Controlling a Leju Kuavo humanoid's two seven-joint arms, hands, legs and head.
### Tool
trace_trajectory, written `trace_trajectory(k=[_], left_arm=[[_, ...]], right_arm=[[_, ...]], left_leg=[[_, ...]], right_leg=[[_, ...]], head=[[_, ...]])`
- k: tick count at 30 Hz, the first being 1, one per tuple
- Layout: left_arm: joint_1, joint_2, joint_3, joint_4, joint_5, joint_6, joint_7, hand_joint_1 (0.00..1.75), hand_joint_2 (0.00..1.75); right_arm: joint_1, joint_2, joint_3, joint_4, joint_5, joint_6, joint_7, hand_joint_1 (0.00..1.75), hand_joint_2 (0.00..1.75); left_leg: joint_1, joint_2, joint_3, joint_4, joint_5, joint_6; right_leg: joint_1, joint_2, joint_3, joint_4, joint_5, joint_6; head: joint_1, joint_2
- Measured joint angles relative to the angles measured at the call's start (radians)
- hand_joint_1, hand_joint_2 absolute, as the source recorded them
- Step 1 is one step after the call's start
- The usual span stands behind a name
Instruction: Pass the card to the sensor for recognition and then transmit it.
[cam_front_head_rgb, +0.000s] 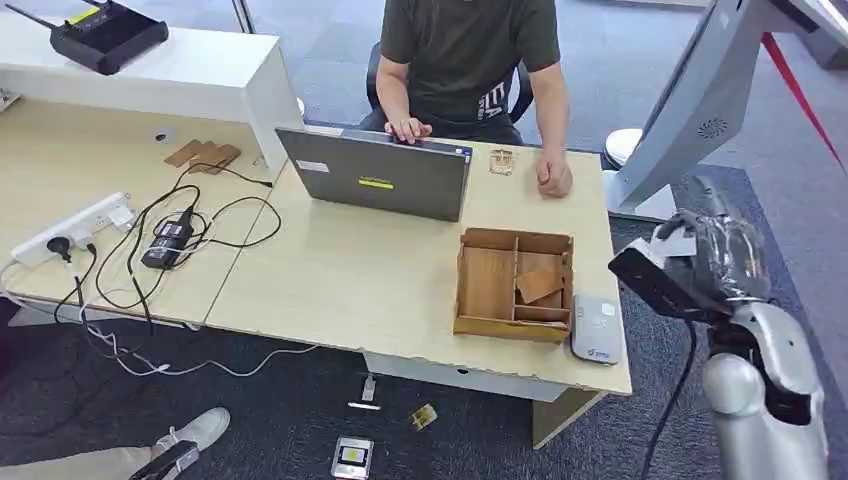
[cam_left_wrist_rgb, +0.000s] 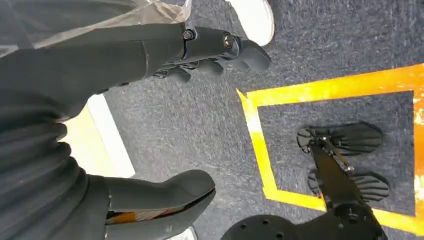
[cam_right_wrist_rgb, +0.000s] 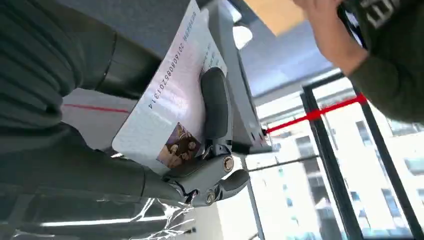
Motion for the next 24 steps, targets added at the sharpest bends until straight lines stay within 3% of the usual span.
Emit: trace_trajectory(k=[4,7,13,16,19,21,24], left_arm=[[-0.005,-0.011,0.006,0.007,-0.002,-0.005,-0.038,0.0,1.75],[-0.001,-0.019,0.003,0.0,0.04,-0.018,-0.029,0.0,1.75],[0.02,-0.017,-0.034,-0.029,0.13,0.0,-0.01,0.0,1.75],[0.033,-0.001,-0.072,-0.038,0.179,0.023,-0.019,0.0,1.75],[0.043,0.027,-0.139,-0.058,0.288,0.101,-0.019,0.0,1.75],[0.055,0.051,-0.202,-0.077,0.346,0.141,-0.022,0.0,1.75],[0.071,0.089,-0.302,-0.101,0.42,0.19,-0.023,0.0,1.75]], right_arm=[[-0.054,0.005,-0.013,-0.083,-0.069,0.027,-0.019,1.75,1.75],[-0.105,0.021,-0.005,-0.086,-0.129,0.046,-0.061,1.75,1.75],[-0.199,0.06,0.024,0.043,-0.141,-0.038,-0.147,1.75,1.75],[-0.268,0.101,0.045,0.172,-0.129,-0.073,-0.187,1.75,1.75],[-0.392,0.169,0.077,0.417,-0.111,-0.192,-0.248,1.75,1.75],[-0.467,0.221,0.101,0.591,-0.1,-0.248,-0.252,1.75,1.75],[-0.532,0.271,0.133,0.773,-0.089,-0.262,-0.247,1.75,1.75]], left_leg=[[0.0,0.0,0.0,0.0,0.0,0.0],[0.0,0.0,0.0,0.0,0.0,0.0],[0.001,-0.001,-0.001,0.0,0.0,0.0],[0.001,0.0,-0.002,0.0,0.001,-0.001],[0.001,0.0,-0.002,0.0,0.002,-0.002],[0.001,0.0,-0.002,0.0,0.002,-0.003],[0.003,-0.002,-0.003,0.0,0.003,-0.005]], right_leg=[[0.0,0.0,0.0,0.0,0.0,0.0],[0.0,0.0,0.0,0.0,0.0,0.0],[0.001,0.0,0.0,0.001,0.0,0.0],[0.001,0.001,-0.002,0.002,0.0,-0.001],[0.001,0.002,-0.003,0.003,0.001,-0.001],[0.001,0.002,-0.004,0.004,0.001,-0.002],[0.002,0.001,-0.005,0.004,0.001,-0.002]], head=[[0.0,0.0],[0.0,0.0],[0.0,0.0],[0.0,0.0],[-0.001,0.0],[0.0,0.0],[-0.001,0.0]])
